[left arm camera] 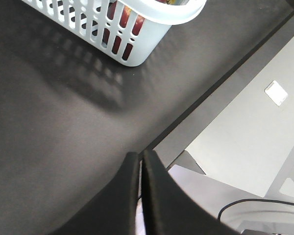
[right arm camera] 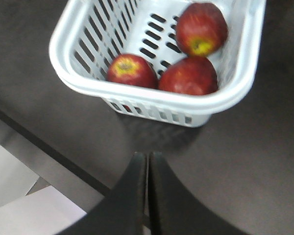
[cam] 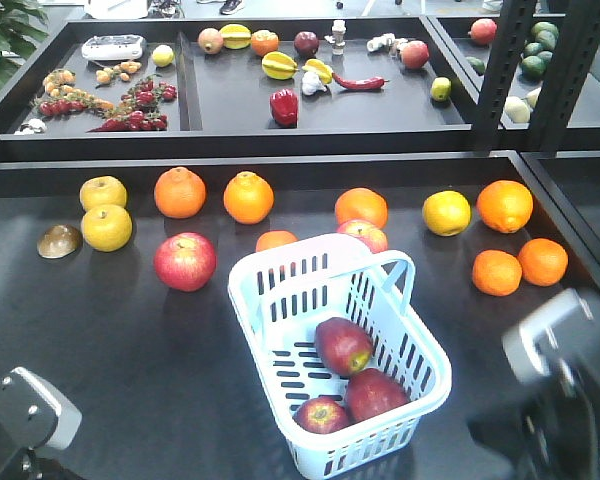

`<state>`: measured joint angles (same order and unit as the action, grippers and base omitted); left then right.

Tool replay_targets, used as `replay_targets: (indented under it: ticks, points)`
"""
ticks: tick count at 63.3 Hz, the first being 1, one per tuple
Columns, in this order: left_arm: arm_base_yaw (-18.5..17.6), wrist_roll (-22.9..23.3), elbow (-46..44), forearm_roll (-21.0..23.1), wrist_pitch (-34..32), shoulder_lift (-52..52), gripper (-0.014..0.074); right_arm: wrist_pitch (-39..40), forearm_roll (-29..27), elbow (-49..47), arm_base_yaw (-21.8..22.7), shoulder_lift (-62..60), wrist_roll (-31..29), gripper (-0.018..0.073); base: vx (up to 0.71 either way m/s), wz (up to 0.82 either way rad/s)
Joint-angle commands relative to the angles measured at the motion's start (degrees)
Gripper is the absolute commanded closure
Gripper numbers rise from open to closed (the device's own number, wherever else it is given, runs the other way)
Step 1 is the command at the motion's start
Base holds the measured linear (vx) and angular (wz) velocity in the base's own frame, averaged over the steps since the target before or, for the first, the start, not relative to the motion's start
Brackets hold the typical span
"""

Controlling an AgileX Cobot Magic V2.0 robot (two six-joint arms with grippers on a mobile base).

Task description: Pick three apples into basket with both arms

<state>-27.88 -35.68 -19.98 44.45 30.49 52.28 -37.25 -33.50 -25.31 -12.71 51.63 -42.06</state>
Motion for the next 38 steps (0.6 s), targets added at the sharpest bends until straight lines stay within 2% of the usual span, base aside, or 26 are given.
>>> replay_targets:
  ticks: [1,15,38]
  points:
    - [-0.18,0.59,-1.09,1.9,-1.24,-0.72,0.0603,6.31,-1.19,2.45,0.24,-4.26,-0.34,0.0564,0.0,0.0]
    - [-0.18,0.59,-1.09,1.9,-1.24,-0.72,0.0603,5.89,-1.26,3.78,0.24,-8.48,-0.34,0.0564,0.0,0.0]
    - [-0.18,0.59,-1.09,1.94,2.09,-0.72,0.0603,5.89,-1.26,3.78,0.24,-8.8,-0.34,0.0564,0.0,0.0]
